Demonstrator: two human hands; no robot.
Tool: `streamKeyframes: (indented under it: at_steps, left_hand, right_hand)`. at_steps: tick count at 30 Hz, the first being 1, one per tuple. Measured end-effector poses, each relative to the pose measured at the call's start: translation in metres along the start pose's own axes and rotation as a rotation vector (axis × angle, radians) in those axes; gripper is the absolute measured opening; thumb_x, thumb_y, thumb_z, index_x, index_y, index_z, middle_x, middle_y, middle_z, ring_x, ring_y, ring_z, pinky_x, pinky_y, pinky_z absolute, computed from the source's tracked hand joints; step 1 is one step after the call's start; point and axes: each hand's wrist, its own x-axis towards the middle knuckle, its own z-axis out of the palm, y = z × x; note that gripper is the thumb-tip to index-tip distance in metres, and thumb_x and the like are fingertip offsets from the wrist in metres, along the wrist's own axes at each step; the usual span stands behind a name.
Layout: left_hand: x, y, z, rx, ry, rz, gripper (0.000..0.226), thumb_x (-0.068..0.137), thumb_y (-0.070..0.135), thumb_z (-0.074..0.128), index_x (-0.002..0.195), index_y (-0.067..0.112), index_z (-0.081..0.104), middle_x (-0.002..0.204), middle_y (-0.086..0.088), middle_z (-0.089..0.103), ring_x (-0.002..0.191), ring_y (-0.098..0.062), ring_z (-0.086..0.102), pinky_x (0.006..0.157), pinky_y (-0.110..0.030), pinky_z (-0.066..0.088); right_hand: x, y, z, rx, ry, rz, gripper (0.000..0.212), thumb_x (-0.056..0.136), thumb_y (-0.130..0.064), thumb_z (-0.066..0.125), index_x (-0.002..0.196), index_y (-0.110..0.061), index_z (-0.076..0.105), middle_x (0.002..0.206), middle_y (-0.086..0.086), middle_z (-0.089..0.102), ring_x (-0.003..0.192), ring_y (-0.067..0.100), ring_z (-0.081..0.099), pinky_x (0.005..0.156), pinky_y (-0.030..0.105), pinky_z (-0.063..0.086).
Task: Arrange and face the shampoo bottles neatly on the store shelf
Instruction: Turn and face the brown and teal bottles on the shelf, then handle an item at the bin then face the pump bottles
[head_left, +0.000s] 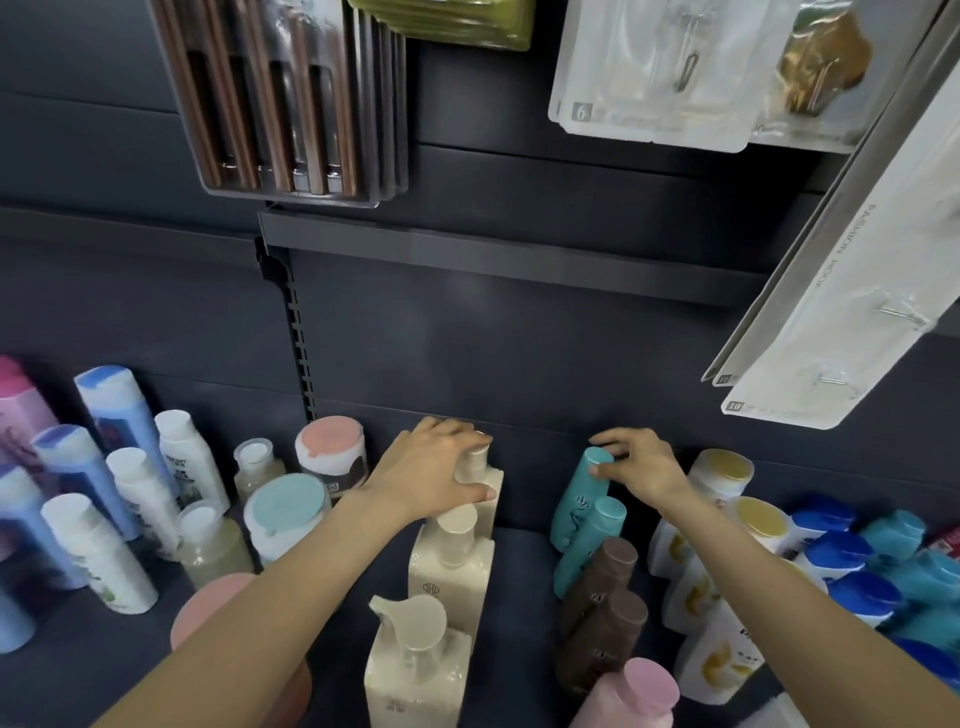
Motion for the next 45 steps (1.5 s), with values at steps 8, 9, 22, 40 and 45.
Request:
streamKeyframes:
  at_steps: [8, 9, 22, 40, 45]
  left_hand:
    - [0.000, -0.001, 0.000, -0.001, -0.010, -0.001, 0.066, 0.082, 0.056, 0.058, 0.141, 0.035, 0.036, 0.149, 0.012, 0.033, 0.134, -0.016, 0.028, 0.105, -0.036, 0.030]
    - [0.000, -0.001, 0.000, 0.000, -0.010, 0.000, 0.066, 0.082, 0.056, 0.058, 0.141, 0.035, 0.036, 0.148, 0.012, 0.033, 0.134, -0.016, 0.028, 0.105, -0.036, 0.031]
    - [-0.001, 0.000, 0.001, -0.034, -0.009, -0.016, 0.057, 0.087, 0.049, 0.055, 0.139, 0.034, 0.039, 0.149, 0.010, 0.034, 0.135, -0.016, 0.028, 0.105, -0.037, 0.029]
    - [-0.081, 0.023, -0.022, -0.301, 0.321, -0.100, 0.019, 0.090, 0.024, 0.054, 0.104, 0.024, 0.066, 0.094, 0.011, 0.068, 0.085, -0.011, 0.062, 0.077, -0.037, 0.053]
    - [-0.138, 0.016, -0.026, -0.324, 0.372, -0.220, 0.018, 0.090, 0.019, 0.057, 0.105, 0.017, 0.067, 0.089, 0.009, 0.068, 0.080, -0.007, 0.061, 0.079, -0.030, 0.052]
  right_hand:
    - [0.005, 0.011, 0.002, -0.061, -0.115, 0.035, 0.028, 0.072, 0.002, 0.076, 0.092, -0.015, 0.069, 0.094, 0.009, 0.069, 0.094, 0.021, 0.064, 0.079, 0.026, 0.049]
    - [0.005, 0.013, 0.001, -0.079, -0.123, 0.030, 0.029, 0.072, 0.002, 0.076, 0.095, -0.015, 0.070, 0.096, 0.008, 0.069, 0.095, 0.020, 0.064, 0.078, 0.024, 0.046]
    - [-0.002, 0.019, 0.004, -0.073, -0.072, 0.069, 0.037, 0.074, -0.001, 0.075, 0.108, -0.014, 0.069, 0.109, 0.008, 0.068, 0.106, 0.019, 0.061, 0.092, 0.025, 0.046]
    - [-0.106, -0.061, 0.031, -0.067, 0.050, -0.303, 0.018, 0.088, -0.009, 0.059, 0.100, -0.017, 0.071, 0.097, -0.001, 0.069, 0.082, 0.008, 0.061, 0.073, 0.009, 0.044]
    - [-0.153, -0.077, 0.057, -0.003, -0.090, -0.418, 0.023, 0.089, -0.007, 0.058, 0.108, -0.015, 0.067, 0.104, 0.003, 0.068, 0.086, 0.007, 0.060, 0.076, 0.006, 0.042]
